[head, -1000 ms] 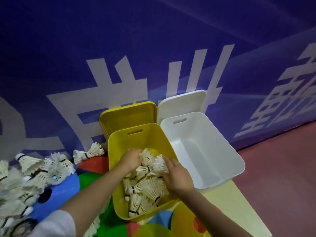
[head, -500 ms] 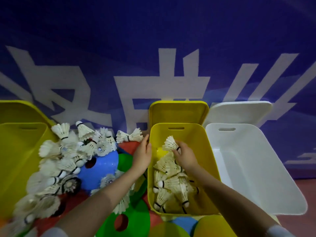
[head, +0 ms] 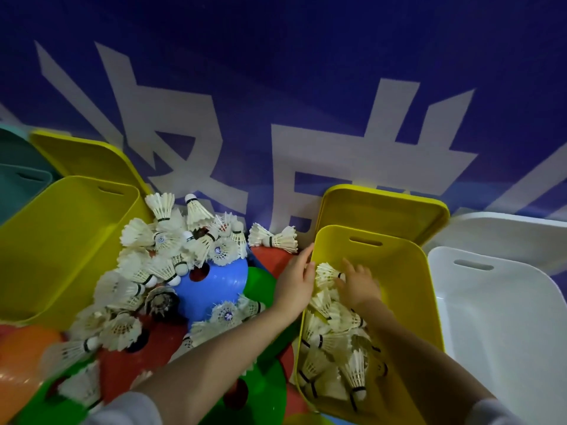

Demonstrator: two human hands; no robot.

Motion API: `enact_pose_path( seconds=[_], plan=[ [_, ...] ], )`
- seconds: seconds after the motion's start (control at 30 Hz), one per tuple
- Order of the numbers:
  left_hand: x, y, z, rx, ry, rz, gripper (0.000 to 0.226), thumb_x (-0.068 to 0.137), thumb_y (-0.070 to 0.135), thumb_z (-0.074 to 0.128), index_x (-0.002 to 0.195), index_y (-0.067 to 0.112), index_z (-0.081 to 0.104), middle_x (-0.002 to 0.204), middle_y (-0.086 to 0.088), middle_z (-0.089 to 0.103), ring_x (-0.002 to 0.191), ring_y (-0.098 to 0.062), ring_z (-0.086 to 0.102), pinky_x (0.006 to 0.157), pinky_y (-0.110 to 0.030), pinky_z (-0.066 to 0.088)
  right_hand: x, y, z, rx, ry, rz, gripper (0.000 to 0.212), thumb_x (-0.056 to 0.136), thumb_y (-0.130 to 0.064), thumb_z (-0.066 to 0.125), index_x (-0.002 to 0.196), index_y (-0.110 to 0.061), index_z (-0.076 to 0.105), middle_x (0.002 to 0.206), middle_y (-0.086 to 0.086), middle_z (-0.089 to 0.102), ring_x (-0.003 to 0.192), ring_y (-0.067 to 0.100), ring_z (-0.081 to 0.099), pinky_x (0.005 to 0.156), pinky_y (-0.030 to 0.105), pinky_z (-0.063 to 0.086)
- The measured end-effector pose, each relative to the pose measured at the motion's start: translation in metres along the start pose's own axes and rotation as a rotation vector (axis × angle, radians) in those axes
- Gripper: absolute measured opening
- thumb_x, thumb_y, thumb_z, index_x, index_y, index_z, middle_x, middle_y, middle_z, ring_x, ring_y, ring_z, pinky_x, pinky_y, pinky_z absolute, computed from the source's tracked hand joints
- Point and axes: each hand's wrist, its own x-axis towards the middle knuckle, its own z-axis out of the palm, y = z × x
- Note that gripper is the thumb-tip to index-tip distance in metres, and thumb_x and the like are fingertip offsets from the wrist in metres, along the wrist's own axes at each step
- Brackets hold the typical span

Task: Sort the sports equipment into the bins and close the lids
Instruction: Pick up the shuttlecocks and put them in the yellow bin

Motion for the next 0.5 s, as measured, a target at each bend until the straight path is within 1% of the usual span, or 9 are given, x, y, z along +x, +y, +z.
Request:
enact_pose_path(
  seconds=[0.07,0.13,0.17,0.23,0.3,0.37,0.4,0.47,0.5],
  plan=[
    [-0.001,0.0,-0.002,-0.017,0.005,-0.003,0.043,0.101,0.03,0.04,0.144,0.032,0.037,0.138,0.007,0.05,0.115,0.003,0.045,0.09,-0.017,0.037,-0.013,0.002,-0.008,0.054,0.13,-0.03,0.061,0.097,-0.046,0.036,0.151,-0.023,0.018,0.14,0.01,0.042,0.131,0.029,0.035,0.103,0.045,0.036],
    [-0.001,-0.001,-0.006,-0.016,-0.009,-0.007,0.043,0.101,0.032,0.039,0.144,0.034,0.037,0.136,0.005,0.051,0.109,0.004,0.045,0.087,-0.017,0.038,-0.033,0.001,-0.02,0.169,0.236,-0.075,0.058,0.097,-0.039,0.042,0.149,-0.021,0.024,0.134,0.011,0.047,0.126,0.03,0.041,0.099,0.043,0.038],
    [0.001,-0.001,-0.008,0.004,-0.032,-0.014,0.043,0.101,0.034,0.038,0.145,0.033,0.036,0.137,0.004,0.05,0.112,0.0,0.046,0.088,-0.019,0.037,-0.044,0.0,-0.025,0.26,0.278,-0.103,0.057,0.097,-0.034,0.046,0.148,-0.019,0.028,0.13,0.013,0.05,0.123,0.031,0.043,0.098,0.042,0.039],
    [0.004,0.001,-0.016,0.063,-0.082,-0.041,0.045,0.102,0.038,0.033,0.146,0.028,0.034,0.143,0.0,0.044,0.127,-0.012,0.043,0.097,-0.024,0.035,-0.071,-0.006,-0.038,0.456,0.34,-0.15,0.054,0.095,-0.026,0.053,0.145,-0.018,0.035,0.124,0.012,0.054,0.119,0.029,0.047,0.096,0.041,0.041],
    [0.005,0.008,-0.033,0.039,-0.075,-0.066,0.047,0.102,0.039,0.031,0.146,0.022,0.035,0.145,-0.003,0.042,0.133,-0.019,0.039,0.103,-0.029,0.033,-0.101,-0.017,-0.052,0.602,0.389,-0.174,0.051,0.094,-0.023,0.054,0.143,-0.022,0.04,0.121,0.003,0.055,0.114,0.02,0.052,0.093,0.038,0.046],
    [0.004,0.014,-0.059,-0.051,-0.03,-0.073,0.044,0.102,0.036,0.033,0.144,0.021,0.038,0.142,-0.004,0.044,0.129,-0.019,0.044,0.103,-0.03,0.037,-0.126,-0.032,-0.066,0.761,0.395,-0.183,0.045,0.095,-0.022,0.053,0.139,-0.026,0.044,0.115,-0.006,0.057,0.104,0.011,0.056,0.088,0.034,0.05],
    [-0.001,0.015,-0.077,-0.084,-0.015,-0.057,0.042,0.102,0.035,0.035,0.142,0.023,0.04,0.14,-0.003,0.045,0.125,-0.018,0.047,0.104,-0.034,0.04,-0.141,-0.043,-0.071,0.837,0.386,-0.193,0.041,0.096,-0.022,0.052,0.136,-0.029,0.046,0.111,-0.008,0.06,0.1,0.009,0.058,0.085,0.032,0.051],
    [-0.014,0.009,-0.115,-0.093,-0.012,-0.007,0.037,0.101,0.033,0.039,0.137,0.027,0.046,0.133,0.001,0.051,0.117,-0.016,0.053,0.099,-0.043,0.046,-0.166,-0.069,-0.077,0.956,0.335,-0.219,0.036,0.096,-0.021,0.051,0.131,-0.034,0.049,0.104,-0.006,0.063,0.096,0.008,0.061,0.081,0.028,0.05],
    [-0.022,0.002,-0.134,-0.073,-0.014,0.016,0.034,0.1,0.031,0.041,0.133,0.028,0.049,0.129,0.002,0.054,0.112,-0.015,0.056,0.096,-0.042,0.049,-0.174,-0.082,-0.076,0.986,0.303,-0.245,0.035,0.096,-0.02,0.052,0.128,-0.036,0.05,0.101,-0.005,0.063,0.094,0.009,0.061,0.079,0.027,0.05]
  ],
)
